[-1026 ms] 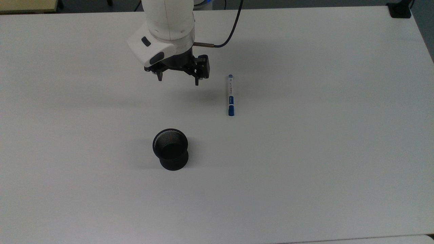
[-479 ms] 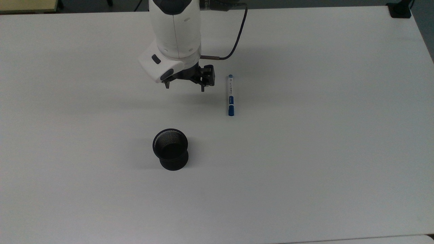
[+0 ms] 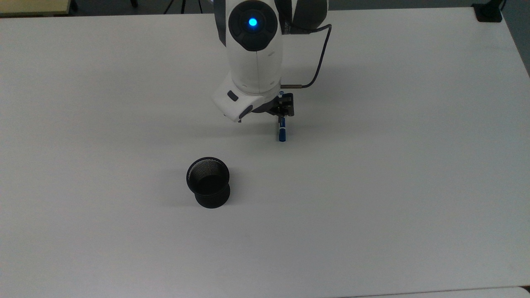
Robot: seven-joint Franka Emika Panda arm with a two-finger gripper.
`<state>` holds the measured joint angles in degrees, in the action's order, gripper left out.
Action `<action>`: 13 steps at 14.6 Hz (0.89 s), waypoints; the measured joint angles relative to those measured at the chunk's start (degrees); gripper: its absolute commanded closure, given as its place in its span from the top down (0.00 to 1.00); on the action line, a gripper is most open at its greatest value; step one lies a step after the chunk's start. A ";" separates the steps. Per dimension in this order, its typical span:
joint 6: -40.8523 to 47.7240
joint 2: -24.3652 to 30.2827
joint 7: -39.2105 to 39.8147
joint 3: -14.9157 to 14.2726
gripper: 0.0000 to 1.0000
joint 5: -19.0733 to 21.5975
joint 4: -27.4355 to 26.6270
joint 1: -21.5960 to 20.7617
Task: Insert the marker
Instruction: 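Lower the gripper and close it around the marker's capped end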
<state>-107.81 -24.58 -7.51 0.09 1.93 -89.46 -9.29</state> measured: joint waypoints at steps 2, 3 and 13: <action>-0.04 -1.34 -1.03 0.01 0.91 0.17 0.03 -1.68; -0.05 -1.79 -1.15 0.00 0.91 0.17 0.04 -1.97; -3.32 -3.14 -1.25 -0.02 0.88 0.17 0.17 -2.20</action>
<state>-111.12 -27.72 -8.76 0.07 2.09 -89.30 -11.49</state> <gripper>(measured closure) 0.110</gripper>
